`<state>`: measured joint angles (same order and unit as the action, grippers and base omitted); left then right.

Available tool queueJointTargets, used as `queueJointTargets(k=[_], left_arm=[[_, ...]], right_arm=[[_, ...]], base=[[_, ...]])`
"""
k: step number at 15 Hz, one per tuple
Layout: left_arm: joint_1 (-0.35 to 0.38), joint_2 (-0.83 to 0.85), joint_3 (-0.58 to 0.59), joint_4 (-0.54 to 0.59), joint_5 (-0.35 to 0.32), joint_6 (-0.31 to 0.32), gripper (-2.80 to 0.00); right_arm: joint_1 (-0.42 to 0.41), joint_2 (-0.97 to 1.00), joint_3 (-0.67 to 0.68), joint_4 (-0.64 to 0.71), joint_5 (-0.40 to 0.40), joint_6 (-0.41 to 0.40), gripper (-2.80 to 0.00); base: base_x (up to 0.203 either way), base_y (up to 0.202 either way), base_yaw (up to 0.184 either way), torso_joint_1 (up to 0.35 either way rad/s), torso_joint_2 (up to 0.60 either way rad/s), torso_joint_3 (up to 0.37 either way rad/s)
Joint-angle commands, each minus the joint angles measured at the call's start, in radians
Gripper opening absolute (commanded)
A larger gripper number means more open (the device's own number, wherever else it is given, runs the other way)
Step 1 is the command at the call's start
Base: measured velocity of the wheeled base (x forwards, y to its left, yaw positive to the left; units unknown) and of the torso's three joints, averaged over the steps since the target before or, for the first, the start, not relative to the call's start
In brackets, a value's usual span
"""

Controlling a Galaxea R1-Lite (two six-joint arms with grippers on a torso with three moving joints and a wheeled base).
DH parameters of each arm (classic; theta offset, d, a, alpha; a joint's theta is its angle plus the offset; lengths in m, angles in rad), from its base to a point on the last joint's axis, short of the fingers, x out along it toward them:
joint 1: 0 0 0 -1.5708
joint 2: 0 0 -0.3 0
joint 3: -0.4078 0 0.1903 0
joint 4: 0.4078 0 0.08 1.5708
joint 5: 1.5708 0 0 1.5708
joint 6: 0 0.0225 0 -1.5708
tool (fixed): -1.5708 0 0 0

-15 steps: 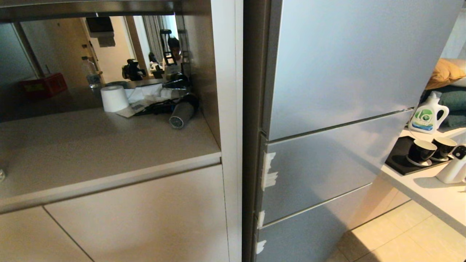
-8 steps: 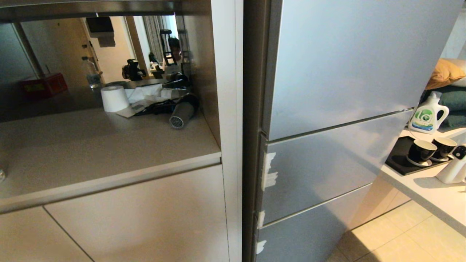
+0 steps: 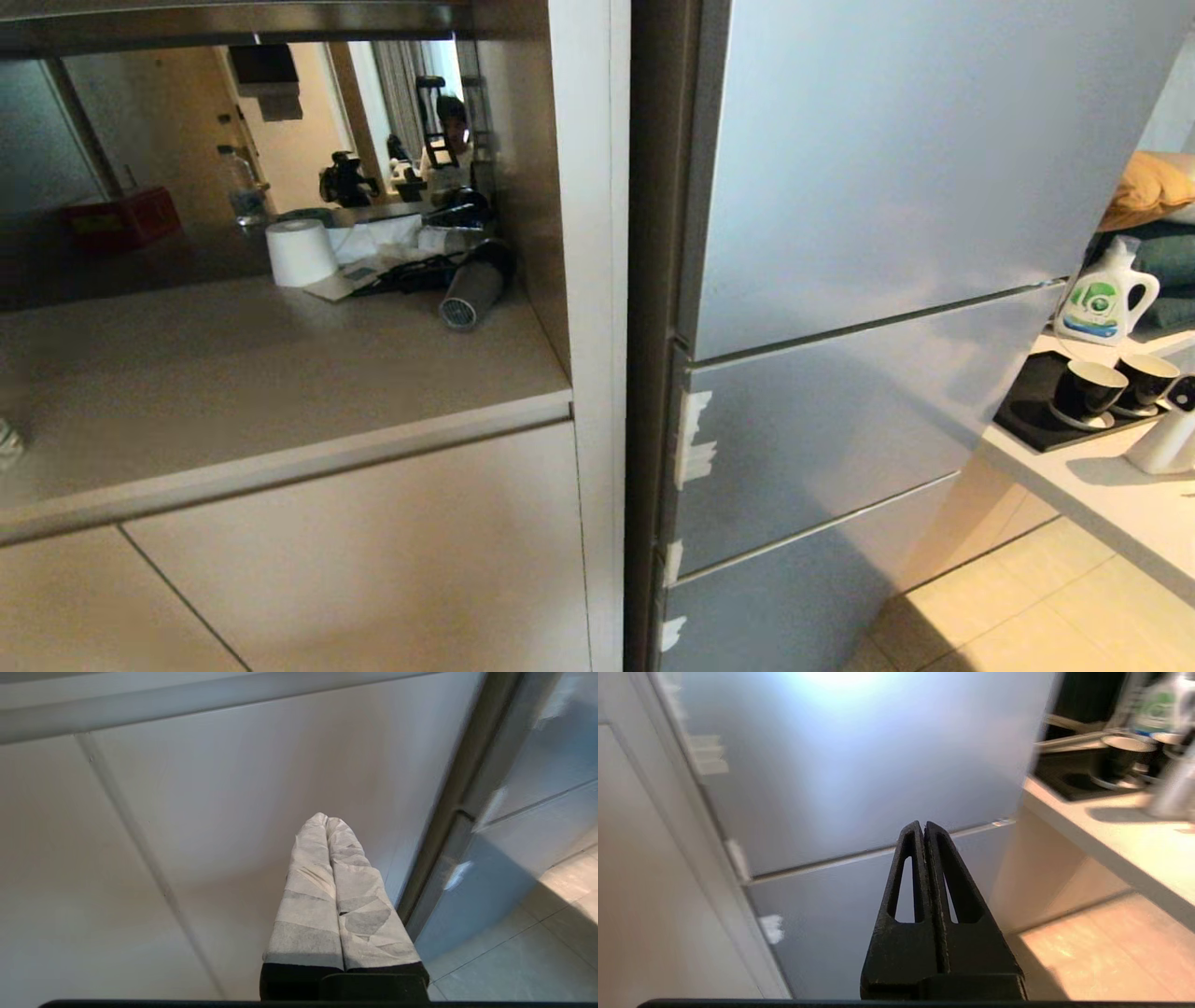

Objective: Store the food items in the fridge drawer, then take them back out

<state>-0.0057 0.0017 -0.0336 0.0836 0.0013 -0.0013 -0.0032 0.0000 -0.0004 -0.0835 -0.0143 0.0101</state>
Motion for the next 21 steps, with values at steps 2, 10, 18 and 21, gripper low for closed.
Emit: queueJointTargets(k=[2,10,18,21], left_arm=[[0.0,0.001,0.0,0.001,0.0,0.0,-2.8],[0.0,0.001,0.0,0.001,0.0,0.0,-2.8],[0.0,0.001,0.0,0.001,0.0,0.0,-2.8],[0.0,0.001,0.0,0.001,0.0,0.0,-2.8]], right_arm=[[-0.001,-0.002,0.031,-0.001,-0.001,0.008,-2.8],[-0.001,-0.002,0.031,-0.001,-0.001,0.007,-2.8],[-0.001,-0.002,0.031,-0.001,-0.001,0.007,-2.8],[-0.001,-0.002,0.031,-0.001,-0.001,0.007,-2.8]], base=[[0.003,-0.007,0.143,0.002,0.0,0.005],[0.001,-0.007,0.167,0.002,0.0,0.001],[0.001,-0.001,0.009,0.0,0.0,0.0],[0.0,0.0,0.0,0.0,0.0,0.0]])
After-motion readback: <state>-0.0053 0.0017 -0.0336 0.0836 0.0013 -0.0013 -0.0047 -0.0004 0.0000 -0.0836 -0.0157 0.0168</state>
